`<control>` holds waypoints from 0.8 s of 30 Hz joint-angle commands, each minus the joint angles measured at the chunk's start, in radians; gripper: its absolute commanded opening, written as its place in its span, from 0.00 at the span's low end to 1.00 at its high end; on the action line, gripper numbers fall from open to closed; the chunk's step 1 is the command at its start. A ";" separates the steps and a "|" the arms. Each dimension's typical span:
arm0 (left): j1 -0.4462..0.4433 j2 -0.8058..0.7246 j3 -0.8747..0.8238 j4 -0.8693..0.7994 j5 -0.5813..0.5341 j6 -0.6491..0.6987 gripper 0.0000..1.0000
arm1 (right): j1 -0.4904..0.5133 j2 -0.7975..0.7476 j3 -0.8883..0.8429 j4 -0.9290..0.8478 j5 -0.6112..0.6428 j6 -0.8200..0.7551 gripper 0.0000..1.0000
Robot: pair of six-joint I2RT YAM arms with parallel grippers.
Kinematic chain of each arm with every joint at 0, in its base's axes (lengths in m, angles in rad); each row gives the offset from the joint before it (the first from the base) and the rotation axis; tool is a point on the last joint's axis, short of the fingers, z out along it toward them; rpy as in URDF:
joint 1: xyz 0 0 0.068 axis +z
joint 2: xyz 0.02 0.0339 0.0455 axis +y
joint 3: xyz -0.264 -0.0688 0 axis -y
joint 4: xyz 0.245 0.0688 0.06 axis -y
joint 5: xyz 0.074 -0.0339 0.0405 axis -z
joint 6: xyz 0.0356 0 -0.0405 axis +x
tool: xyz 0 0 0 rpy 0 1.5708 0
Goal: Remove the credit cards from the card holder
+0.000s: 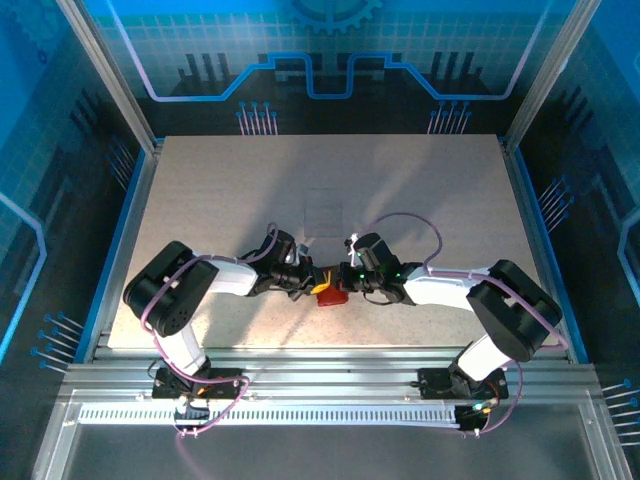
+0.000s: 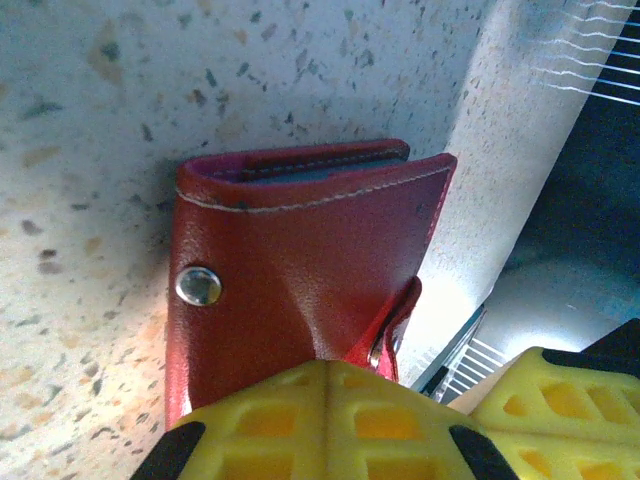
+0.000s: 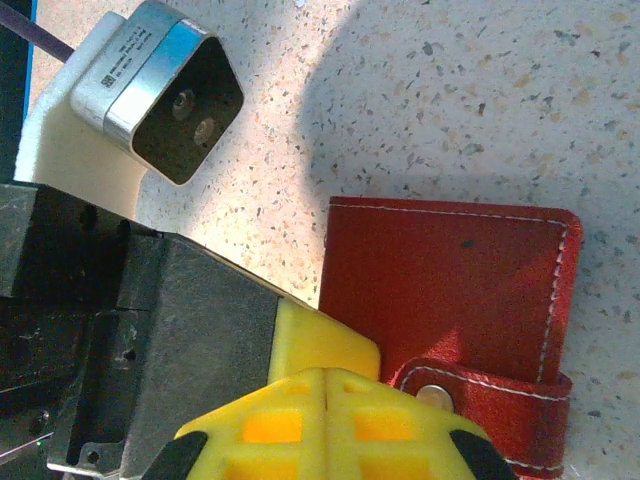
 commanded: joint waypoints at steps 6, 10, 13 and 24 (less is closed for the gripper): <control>0.000 0.044 -0.048 -0.015 -0.029 -0.026 0.02 | -0.003 -0.028 0.097 -0.275 0.085 -0.091 0.05; -0.001 0.028 -0.042 0.002 -0.025 -0.037 0.02 | -0.001 -0.004 0.149 -0.380 0.110 -0.153 0.16; 0.001 0.010 -0.026 -0.017 -0.028 -0.033 0.02 | 0.000 0.016 0.192 -0.451 0.127 -0.207 0.21; 0.025 -0.032 0.030 -0.130 -0.033 0.030 0.03 | 0.002 0.055 0.349 -0.649 0.077 -0.617 0.33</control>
